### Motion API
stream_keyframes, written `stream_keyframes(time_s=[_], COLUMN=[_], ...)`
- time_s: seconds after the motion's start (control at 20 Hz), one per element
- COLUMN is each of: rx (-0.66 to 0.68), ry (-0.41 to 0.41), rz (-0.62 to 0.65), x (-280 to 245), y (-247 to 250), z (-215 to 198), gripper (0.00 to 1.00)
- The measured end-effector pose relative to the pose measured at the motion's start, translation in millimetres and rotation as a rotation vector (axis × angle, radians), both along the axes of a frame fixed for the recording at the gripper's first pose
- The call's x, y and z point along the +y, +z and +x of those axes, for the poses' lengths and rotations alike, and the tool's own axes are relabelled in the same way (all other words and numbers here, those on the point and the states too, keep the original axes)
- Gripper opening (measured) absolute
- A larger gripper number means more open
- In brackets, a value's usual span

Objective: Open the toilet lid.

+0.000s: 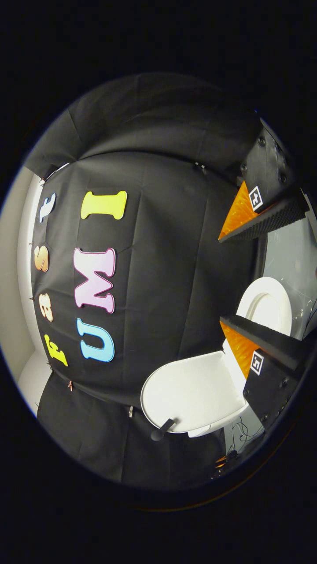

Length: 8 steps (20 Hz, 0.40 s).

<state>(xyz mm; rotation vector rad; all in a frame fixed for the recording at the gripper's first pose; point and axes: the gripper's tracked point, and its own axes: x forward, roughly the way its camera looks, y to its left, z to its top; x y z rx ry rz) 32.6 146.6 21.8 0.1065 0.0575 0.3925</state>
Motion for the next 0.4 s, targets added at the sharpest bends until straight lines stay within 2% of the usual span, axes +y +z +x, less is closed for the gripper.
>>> stream_keyframes(time_s=[0.4], rx=[0.002], ry=[-0.006], rz=[0.001], x=[-1.6], y=[-0.9], z=[0.7], gripper=[0.99])
